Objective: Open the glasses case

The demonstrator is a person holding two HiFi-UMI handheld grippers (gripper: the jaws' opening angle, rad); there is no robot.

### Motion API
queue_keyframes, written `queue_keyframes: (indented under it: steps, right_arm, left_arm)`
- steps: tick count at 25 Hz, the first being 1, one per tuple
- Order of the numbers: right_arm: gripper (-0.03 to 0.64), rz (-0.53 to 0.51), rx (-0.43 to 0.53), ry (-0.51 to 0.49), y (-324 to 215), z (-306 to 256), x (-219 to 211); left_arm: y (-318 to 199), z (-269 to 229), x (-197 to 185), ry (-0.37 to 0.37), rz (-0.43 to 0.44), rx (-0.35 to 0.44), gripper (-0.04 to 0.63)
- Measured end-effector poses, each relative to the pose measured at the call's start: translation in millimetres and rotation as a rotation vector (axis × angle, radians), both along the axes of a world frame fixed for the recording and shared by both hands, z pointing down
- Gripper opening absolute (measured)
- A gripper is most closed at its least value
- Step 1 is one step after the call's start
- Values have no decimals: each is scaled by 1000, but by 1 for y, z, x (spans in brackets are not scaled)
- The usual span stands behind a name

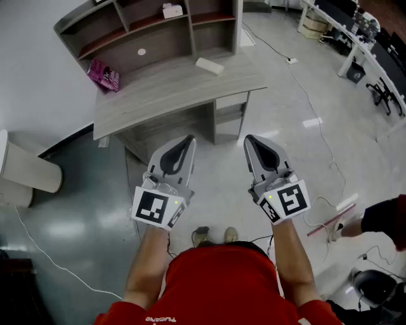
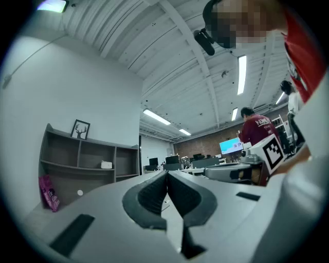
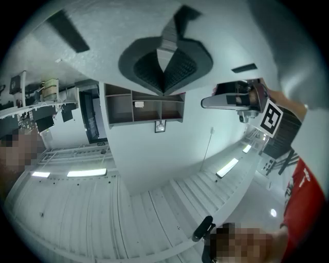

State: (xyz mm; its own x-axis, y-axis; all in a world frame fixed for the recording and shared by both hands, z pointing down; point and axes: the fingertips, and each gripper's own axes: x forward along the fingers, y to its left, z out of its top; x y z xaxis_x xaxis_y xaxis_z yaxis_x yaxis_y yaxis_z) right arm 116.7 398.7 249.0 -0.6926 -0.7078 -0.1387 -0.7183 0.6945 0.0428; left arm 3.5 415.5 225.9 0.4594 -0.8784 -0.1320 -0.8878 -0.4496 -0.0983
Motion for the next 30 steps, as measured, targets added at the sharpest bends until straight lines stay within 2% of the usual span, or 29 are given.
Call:
queue_keyframes:
  steps: [9, 19, 25, 30]
  right_arm:
    - [5, -18, -17, -14, -4, 3, 22]
    - [5, -61, -28, 5, -19, 17, 64]
    - [5, -90, -14, 13, -44, 16, 58]
    - [5, -105, -4, 53, -79, 23, 40]
  left_arm:
    - [-3, 1, 12, 1, -33, -6, 9]
    - [-15, 7, 38, -10, -99, -13, 9]
    - [-39, 9, 35, -15, -110, -19, 9]
    - [-82, 17, 19, 0, -121, -15, 9]
